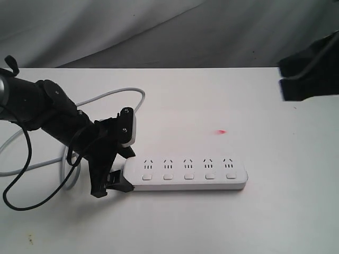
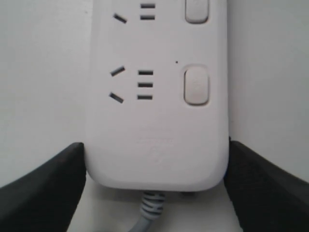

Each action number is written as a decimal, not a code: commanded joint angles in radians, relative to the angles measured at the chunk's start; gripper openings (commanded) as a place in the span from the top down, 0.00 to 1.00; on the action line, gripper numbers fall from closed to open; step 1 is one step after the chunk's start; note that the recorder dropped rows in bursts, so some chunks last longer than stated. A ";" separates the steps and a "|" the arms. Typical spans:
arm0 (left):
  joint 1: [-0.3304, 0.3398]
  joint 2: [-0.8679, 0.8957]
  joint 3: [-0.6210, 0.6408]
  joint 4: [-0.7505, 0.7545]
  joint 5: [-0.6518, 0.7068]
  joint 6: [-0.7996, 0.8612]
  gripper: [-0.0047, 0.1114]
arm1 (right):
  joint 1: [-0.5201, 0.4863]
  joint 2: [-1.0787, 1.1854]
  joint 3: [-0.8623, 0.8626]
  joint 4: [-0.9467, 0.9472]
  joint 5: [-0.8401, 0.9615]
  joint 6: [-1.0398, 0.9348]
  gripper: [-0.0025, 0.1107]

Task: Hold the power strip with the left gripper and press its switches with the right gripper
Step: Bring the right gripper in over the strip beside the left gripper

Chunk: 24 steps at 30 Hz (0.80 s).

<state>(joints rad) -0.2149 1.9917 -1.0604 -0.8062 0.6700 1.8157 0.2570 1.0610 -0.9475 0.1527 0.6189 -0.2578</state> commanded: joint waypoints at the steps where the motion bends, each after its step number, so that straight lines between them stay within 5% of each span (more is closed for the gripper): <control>1: -0.004 0.002 -0.004 0.001 0.007 -0.005 0.36 | 0.061 0.132 -0.009 0.108 0.007 -0.080 0.98; 8: -0.004 0.002 -0.004 0.001 0.007 -0.007 0.36 | 0.062 0.292 -0.009 0.462 -0.005 -0.552 0.98; 14: -0.004 0.002 -0.004 0.001 0.007 -0.007 0.36 | 0.062 0.420 -0.009 0.564 -0.041 -0.721 0.98; 24: -0.004 0.002 -0.004 0.001 0.007 -0.005 0.36 | 0.062 0.583 -0.009 0.935 -0.060 -1.306 0.98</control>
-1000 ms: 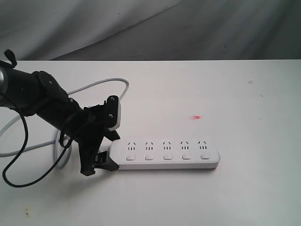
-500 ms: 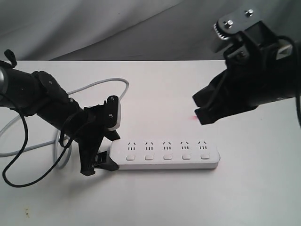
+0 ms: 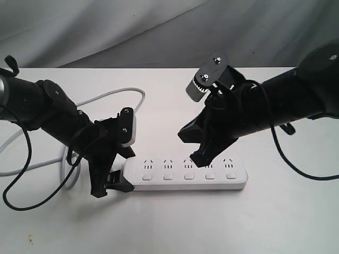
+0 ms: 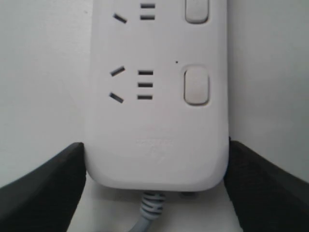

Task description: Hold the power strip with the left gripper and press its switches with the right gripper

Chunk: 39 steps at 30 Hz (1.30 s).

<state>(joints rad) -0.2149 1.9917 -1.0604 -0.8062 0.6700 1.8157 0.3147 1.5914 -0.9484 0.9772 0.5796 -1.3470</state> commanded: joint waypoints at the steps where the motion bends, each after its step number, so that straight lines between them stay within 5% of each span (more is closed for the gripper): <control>1: -0.004 0.002 -0.004 0.001 0.007 -0.005 0.36 | 0.004 0.071 -0.008 0.122 -0.021 -0.255 0.98; 6: -0.004 0.002 -0.004 0.001 0.007 -0.005 0.36 | 0.025 0.151 -0.025 0.223 -0.014 -0.436 0.98; 21: -0.004 0.002 -0.004 0.001 0.007 -0.005 0.36 | 0.117 0.266 -0.114 0.241 -0.036 -0.510 0.97; 31: -0.004 0.002 -0.004 0.001 0.007 -0.005 0.36 | 0.125 0.266 -0.114 0.238 -0.058 -0.624 0.54; 39: -0.004 0.002 -0.004 0.001 0.007 -0.005 0.36 | 0.153 0.273 -0.114 0.313 -0.140 -0.762 0.49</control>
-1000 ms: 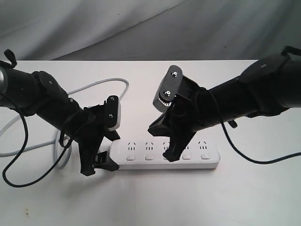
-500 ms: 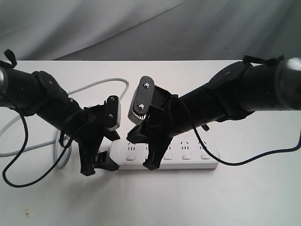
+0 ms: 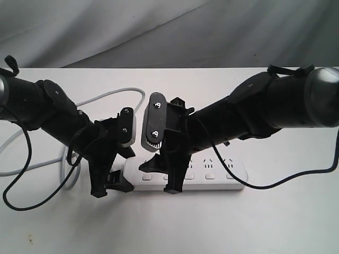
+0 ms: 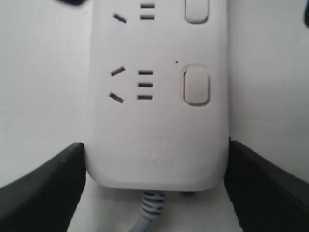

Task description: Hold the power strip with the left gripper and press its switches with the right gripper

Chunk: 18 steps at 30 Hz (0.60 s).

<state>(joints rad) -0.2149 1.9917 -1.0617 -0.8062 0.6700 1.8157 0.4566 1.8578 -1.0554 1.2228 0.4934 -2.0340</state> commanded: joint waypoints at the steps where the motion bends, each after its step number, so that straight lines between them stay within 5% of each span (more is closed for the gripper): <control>1: -0.004 0.002 -0.003 0.001 0.007 -0.005 0.36 | 0.011 0.012 -0.007 0.094 -0.053 -0.096 0.49; 18: -0.004 0.002 -0.003 0.001 0.007 -0.006 0.36 | 0.011 0.104 -0.014 0.175 -0.090 -0.111 0.49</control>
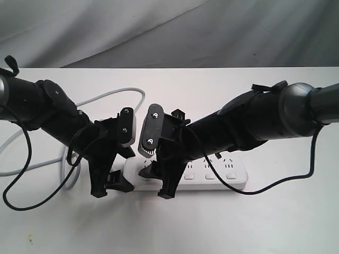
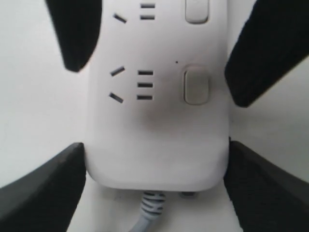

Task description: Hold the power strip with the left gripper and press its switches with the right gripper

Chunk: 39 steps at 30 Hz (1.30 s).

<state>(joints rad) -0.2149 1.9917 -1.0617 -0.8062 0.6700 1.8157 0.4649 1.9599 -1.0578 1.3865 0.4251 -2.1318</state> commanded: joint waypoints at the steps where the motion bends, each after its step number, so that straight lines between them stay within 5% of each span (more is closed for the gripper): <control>1: -0.004 0.002 -0.003 0.001 0.007 -0.006 0.36 | 0.003 0.002 -0.022 0.011 -0.022 -0.013 0.49; 39: -0.004 0.002 -0.003 0.001 0.007 -0.005 0.36 | 0.012 0.071 -0.056 -0.080 -0.017 -0.011 0.49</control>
<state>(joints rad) -0.2149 1.9917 -1.0617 -0.8046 0.6700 1.8157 0.4768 2.0238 -1.1128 1.3116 0.4041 -2.1318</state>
